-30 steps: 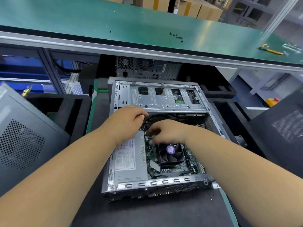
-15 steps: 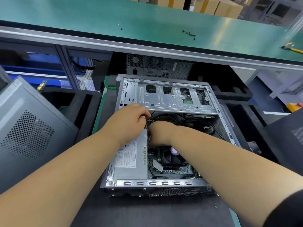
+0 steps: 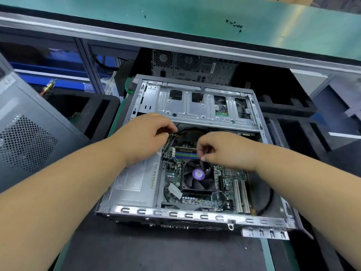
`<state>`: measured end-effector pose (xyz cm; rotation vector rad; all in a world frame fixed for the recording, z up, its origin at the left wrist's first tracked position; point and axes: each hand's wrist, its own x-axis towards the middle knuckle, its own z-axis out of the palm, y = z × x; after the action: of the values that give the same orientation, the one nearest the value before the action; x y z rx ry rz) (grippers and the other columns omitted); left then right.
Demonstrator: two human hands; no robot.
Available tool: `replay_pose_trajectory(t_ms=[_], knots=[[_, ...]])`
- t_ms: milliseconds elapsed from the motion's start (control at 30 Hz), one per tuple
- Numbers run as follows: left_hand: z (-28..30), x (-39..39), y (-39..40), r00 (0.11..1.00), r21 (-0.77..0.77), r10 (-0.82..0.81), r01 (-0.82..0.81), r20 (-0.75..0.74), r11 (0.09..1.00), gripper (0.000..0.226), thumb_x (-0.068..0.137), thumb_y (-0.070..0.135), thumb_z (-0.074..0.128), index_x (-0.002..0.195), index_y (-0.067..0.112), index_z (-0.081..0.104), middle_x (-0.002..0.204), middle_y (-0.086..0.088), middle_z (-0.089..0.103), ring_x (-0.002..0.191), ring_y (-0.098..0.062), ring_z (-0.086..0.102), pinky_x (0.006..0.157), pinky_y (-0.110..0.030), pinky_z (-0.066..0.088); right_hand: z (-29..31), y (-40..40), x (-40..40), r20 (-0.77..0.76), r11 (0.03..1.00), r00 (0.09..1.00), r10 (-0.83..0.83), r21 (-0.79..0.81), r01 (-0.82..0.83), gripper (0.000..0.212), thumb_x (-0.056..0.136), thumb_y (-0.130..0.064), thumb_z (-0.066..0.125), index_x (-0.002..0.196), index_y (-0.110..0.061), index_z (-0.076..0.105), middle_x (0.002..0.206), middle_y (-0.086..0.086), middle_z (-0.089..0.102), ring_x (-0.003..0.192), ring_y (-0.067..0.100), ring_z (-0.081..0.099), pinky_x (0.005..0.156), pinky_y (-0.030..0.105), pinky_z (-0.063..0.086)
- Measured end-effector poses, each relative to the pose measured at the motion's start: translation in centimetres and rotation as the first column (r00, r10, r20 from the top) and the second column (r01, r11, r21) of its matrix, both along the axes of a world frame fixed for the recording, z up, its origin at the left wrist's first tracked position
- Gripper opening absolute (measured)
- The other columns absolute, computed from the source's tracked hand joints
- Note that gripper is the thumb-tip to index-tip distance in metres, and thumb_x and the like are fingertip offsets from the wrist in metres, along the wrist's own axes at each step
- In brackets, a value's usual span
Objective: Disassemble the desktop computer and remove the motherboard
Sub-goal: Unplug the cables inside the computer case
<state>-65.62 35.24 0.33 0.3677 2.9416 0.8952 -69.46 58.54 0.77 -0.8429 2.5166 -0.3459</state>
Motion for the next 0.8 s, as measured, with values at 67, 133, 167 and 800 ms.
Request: replay_pose_trajectory(t_ms=[67,133,167,800], knots=[[0.3,0.1,1.1,0.998,-0.033,-0.053,0.054,0.019,0.998,0.027,0.091,0.023,0.054,0.111,0.039,0.062,0.104,0.021,0.053,0.090,0.004,0.047,0.079,-0.015,0.035,0.4,1.1,0.2,0.047,0.997,0.998,0.039,0.069,-0.043,0.008,0.087,-0.025,0.064,0.084,-0.032,0.062,0.086,-0.012,0.063,0.078,0.005,0.057,0.069,0.028,0.045],[0.5,0.1,2.7,0.989,-0.121,-0.140,0.146,0.055,0.982,0.026,0.090,0.028,0.055,0.113,0.040,0.061,0.103,0.022,0.052,0.091,0.002,0.047,0.079,-0.020,0.035,0.5,2.1,0.5,0.073,0.982,0.994,0.087,0.162,-0.098,0.009,0.087,-0.022,0.061,0.085,-0.031,0.063,0.088,-0.010,0.065,0.080,0.008,0.058,0.070,0.028,0.046],[0.6,0.0,3.5,0.981,-0.160,-0.178,0.188,0.076,0.969,0.027,0.090,0.030,0.055,0.115,0.040,0.060,0.102,0.023,0.050,0.092,0.000,0.047,0.079,-0.021,0.035,0.4,2.5,0.6,0.071,0.970,0.991,0.116,0.209,-0.128,0.011,0.086,-0.020,0.058,0.086,-0.028,0.065,0.091,-0.008,0.066,0.083,0.011,0.060,0.073,0.030,0.048],[-1.8,-0.6,10.1,0.919,-0.384,-0.219,0.341,0.327,0.858,0.056,0.081,0.037,0.060,0.136,0.034,0.044,0.133,0.005,0.045,0.120,-0.020,0.048,0.096,-0.036,0.044,-5.2,1.9,3.1,0.183,0.819,0.983,0.033,0.559,-0.131,0.034,0.073,-0.041,0.081,0.073,-0.015,0.060,0.065,-0.004,0.054,0.058,0.015,0.052,0.050,0.025,0.039]])
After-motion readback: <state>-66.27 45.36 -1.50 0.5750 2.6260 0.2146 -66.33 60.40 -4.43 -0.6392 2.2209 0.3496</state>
